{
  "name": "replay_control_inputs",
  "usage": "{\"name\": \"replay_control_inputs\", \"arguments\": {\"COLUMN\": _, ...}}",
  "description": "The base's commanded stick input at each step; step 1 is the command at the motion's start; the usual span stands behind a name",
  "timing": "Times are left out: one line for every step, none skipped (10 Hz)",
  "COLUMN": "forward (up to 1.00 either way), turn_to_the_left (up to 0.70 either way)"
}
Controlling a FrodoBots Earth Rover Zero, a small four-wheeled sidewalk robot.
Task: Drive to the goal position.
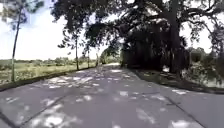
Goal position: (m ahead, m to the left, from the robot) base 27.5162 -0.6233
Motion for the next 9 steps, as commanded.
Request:
{"name": "replay_control_inputs", "arguments": {"forward": 0.85, "turn_to_the_left": 0.00}}
{"name": "replay_control_inputs", "arguments": {"forward": 0.85, "turn_to_the_left": 0.00}}
{"name": "replay_control_inputs", "arguments": {"forward": 0.85, "turn_to_the_left": 0.00}}
{"name": "replay_control_inputs", "arguments": {"forward": 0.85, "turn_to_the_left": 0.00}}
{"name": "replay_control_inputs", "arguments": {"forward": 0.85, "turn_to_the_left": 0.00}}
{"name": "replay_control_inputs", "arguments": {"forward": 0.85, "turn_to_the_left": 0.00}}
{"name": "replay_control_inputs", "arguments": {"forward": 0.85, "turn_to_the_left": 0.00}}
{"name": "replay_control_inputs", "arguments": {"forward": 0.85, "turn_to_the_left": 0.00}}
{"name": "replay_control_inputs", "arguments": {"forward": 0.85, "turn_to_the_left": 0.00}}
